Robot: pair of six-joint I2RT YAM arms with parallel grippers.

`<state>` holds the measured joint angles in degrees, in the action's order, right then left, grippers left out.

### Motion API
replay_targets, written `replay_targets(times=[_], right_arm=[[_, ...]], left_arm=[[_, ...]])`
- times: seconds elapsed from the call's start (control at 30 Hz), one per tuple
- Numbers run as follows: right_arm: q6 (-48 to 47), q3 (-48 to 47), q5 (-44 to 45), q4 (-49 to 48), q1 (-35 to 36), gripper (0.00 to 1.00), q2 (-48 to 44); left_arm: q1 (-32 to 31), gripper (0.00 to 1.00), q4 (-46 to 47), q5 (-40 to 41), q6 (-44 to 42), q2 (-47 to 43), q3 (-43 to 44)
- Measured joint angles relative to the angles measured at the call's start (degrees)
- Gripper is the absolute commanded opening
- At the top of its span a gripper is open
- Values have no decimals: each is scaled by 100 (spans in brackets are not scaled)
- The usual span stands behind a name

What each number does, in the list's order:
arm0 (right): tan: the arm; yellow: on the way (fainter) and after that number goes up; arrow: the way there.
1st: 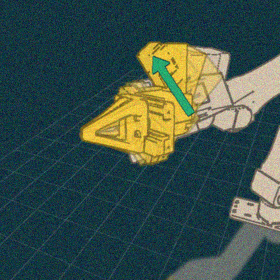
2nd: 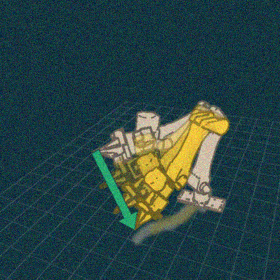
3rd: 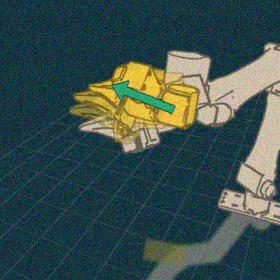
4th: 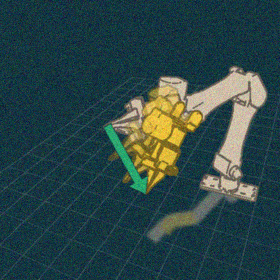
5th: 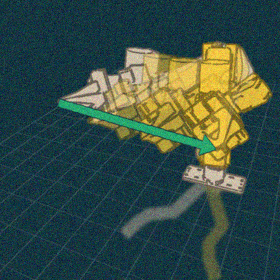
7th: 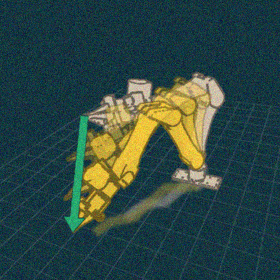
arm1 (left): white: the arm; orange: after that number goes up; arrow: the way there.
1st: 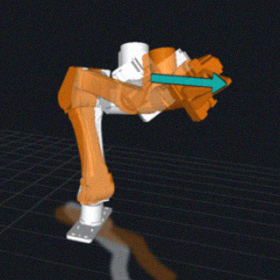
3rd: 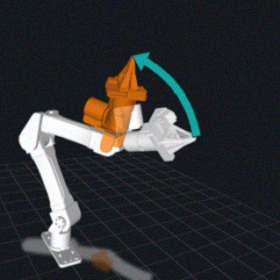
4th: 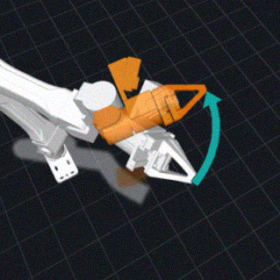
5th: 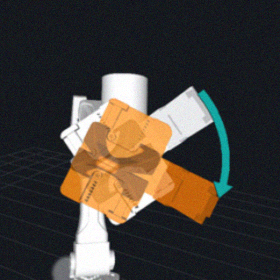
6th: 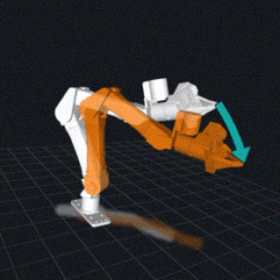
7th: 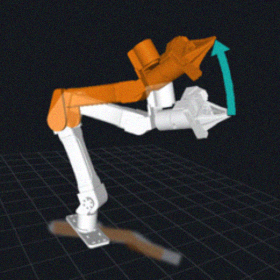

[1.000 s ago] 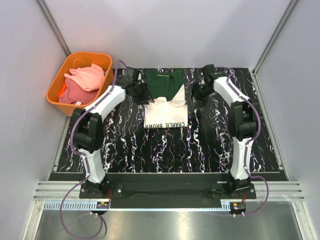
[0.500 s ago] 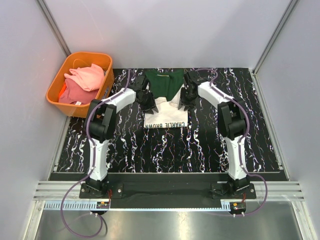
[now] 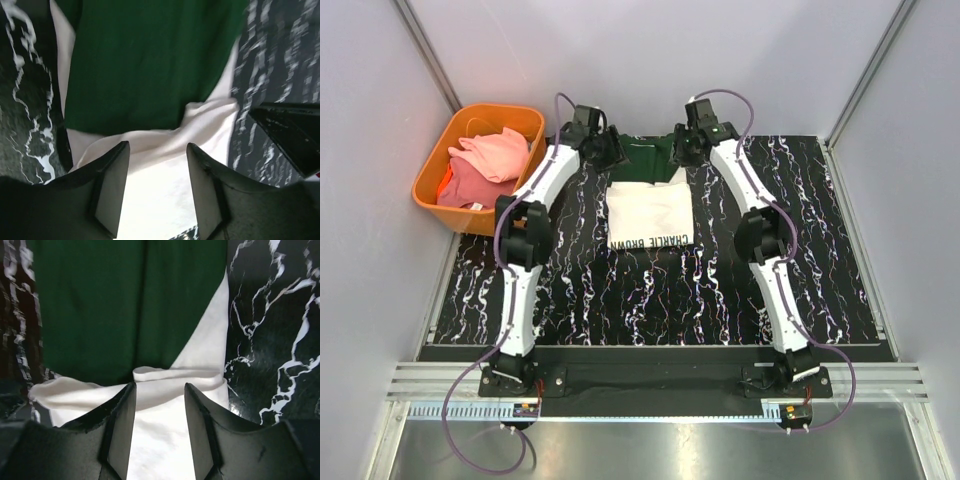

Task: Fold and stack the t-shirts
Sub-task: Fold the tshirt

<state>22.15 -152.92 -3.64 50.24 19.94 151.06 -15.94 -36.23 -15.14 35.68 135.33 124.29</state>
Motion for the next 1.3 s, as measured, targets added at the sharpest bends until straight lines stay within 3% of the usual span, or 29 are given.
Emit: replay_targets(times=[0.13, 0.33, 0.47, 0.57, 0.73, 0.83, 1.13, 1.3], right_arm=[[11, -17, -44, 61, -70, 54, -282], [79, 1539, -560, 68, -103, 54, -1161], [170, 2675, -1248, -105, -98, 47, -1633], [369, 3807, -1792, -566, -98, 34, -2081], [839, 5318, -2726, -1497, -98, 14, -2618], [1069, 5928, -3209, -2059, -98, 10, -2763], [1729, 7313, -4076, -3447, -396, 7, -2929], [1797, 7554, -4293, -3742, -789, 8, -2927]], left_arm=[[-2, 56, 22, 157, -83, -468, -50], [-96, 49, 68, 127, -251, -1661, -1405], [-201, 42, 219, -4, -332, -1969, -2286], [-256, 37, 319, -155, -380, -1871, -2601], [-138, 35, 852, -564, -369, -1364, -2503], [50, 35, 1248, -732, -225, -905, -2258], [415, 35, 1558, -1172, 166, 588, -960], [387, 48, 1298, -1163, 90, 599, -688]])
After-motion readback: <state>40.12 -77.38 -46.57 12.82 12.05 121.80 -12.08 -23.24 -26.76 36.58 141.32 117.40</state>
